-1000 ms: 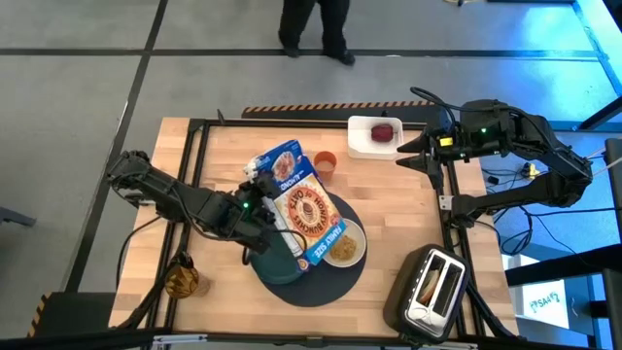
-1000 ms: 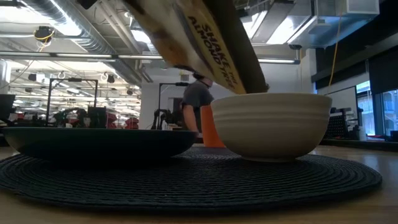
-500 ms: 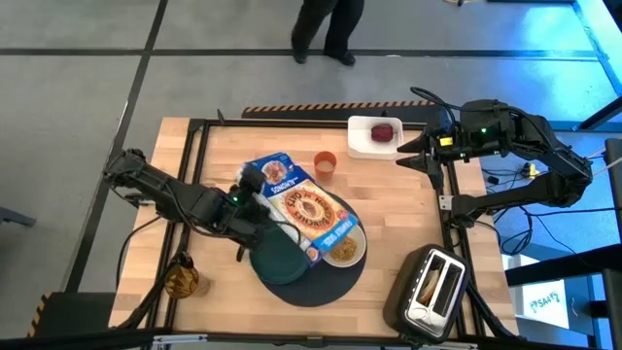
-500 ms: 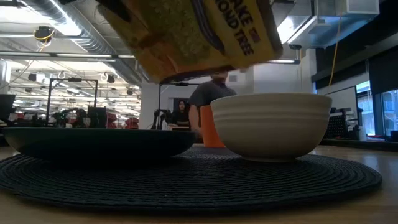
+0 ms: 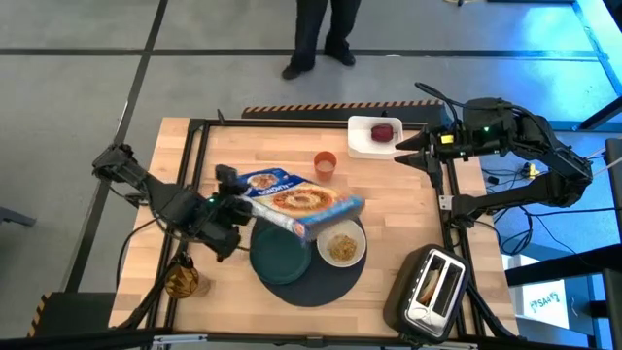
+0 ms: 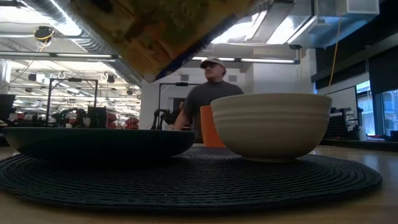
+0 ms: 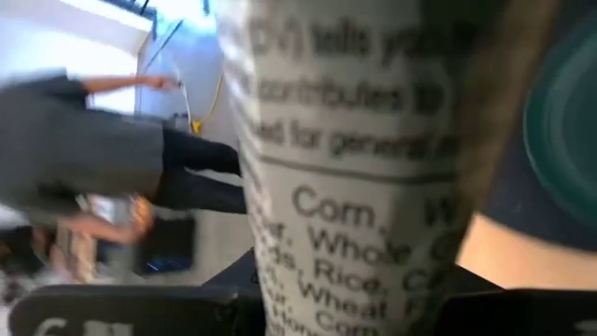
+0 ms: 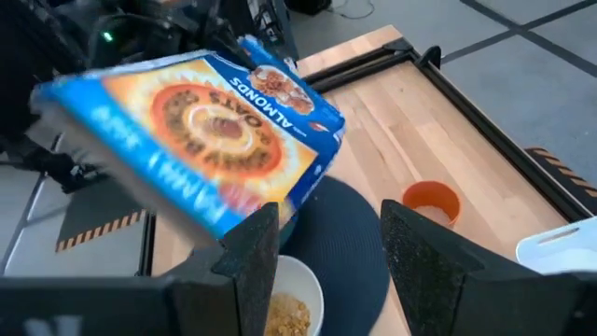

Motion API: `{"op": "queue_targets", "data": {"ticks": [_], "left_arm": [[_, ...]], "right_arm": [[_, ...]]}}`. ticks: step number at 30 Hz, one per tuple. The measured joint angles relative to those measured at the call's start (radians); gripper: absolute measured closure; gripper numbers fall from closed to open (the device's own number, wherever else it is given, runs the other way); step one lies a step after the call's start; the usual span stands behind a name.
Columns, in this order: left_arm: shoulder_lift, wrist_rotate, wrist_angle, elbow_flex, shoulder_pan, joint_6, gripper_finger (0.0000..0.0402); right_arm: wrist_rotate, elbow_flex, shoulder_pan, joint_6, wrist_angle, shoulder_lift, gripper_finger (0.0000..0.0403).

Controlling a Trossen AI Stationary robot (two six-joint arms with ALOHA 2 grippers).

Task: Arrange a breakfast setting
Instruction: Pour the cereal from the blue cereal box into the white bowl

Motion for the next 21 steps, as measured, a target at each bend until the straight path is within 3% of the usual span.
{"op": "queue_targets", "data": {"ticks": [5, 11, 16, 18, 21], "left_arm": [[-0.147, -0.095, 0.097, -0.17, -0.064, -0.319, 0.0304], [-0.271, -0.279, 0.234, -0.354, -0.093, -0.558, 0.0304], [-0.349, -0.442, 0.293, -0.609, -0.07, -0.897, 0.0304], [-0.366, -0.466, 0.308, -0.714, -0.041, -1.036, 0.0304], [-0.367, -0.424, 0.322, -0.836, 0.025, -1.179, 0.0304]], "right_arm": [[0.001, 0.0, 0.0, 0.035, 0.05, 0.007, 0.0226], [0.0, 0.0, 0.0, 0.043, 0.093, 0.016, 0.0226], [0.001, -0.003, 0.0, 0.044, 0.108, 0.048, 0.0226], [0.0, -0.013, 0.0, 0.044, 0.118, 0.055, 0.0226], [0.0, -0.038, 0.0, 0.044, 0.168, 0.067, 0.0226]]}}
